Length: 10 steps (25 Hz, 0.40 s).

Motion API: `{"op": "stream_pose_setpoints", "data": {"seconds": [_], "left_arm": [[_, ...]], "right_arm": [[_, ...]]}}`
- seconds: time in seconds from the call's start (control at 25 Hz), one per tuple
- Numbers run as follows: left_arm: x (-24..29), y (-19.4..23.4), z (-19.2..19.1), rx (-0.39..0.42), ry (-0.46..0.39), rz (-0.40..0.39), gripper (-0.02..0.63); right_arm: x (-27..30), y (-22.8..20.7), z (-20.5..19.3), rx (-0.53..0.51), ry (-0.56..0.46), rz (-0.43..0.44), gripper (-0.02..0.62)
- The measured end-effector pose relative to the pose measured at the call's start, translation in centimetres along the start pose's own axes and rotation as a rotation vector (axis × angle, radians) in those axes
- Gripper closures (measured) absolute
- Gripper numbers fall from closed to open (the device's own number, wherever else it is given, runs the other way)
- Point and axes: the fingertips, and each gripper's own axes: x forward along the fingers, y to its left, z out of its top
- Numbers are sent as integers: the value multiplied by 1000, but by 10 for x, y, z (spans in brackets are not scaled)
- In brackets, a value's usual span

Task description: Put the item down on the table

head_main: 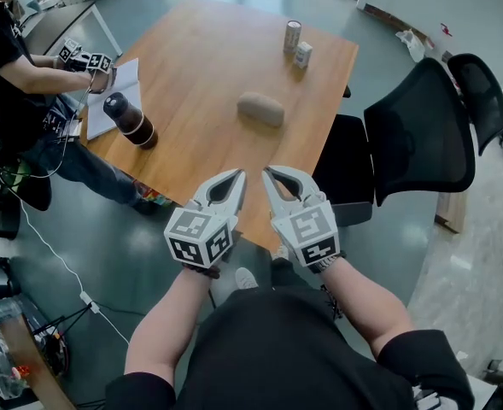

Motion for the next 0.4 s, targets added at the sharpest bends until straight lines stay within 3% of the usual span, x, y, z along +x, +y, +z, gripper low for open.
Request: {"op": "stream_pose_setpoints", "data": {"seconds": [0.4], "left_arm": [[-15,-9,5,39,-8,-15,597]], "right_arm": [[-11,11,12,-17,-22,-10,603]]}}
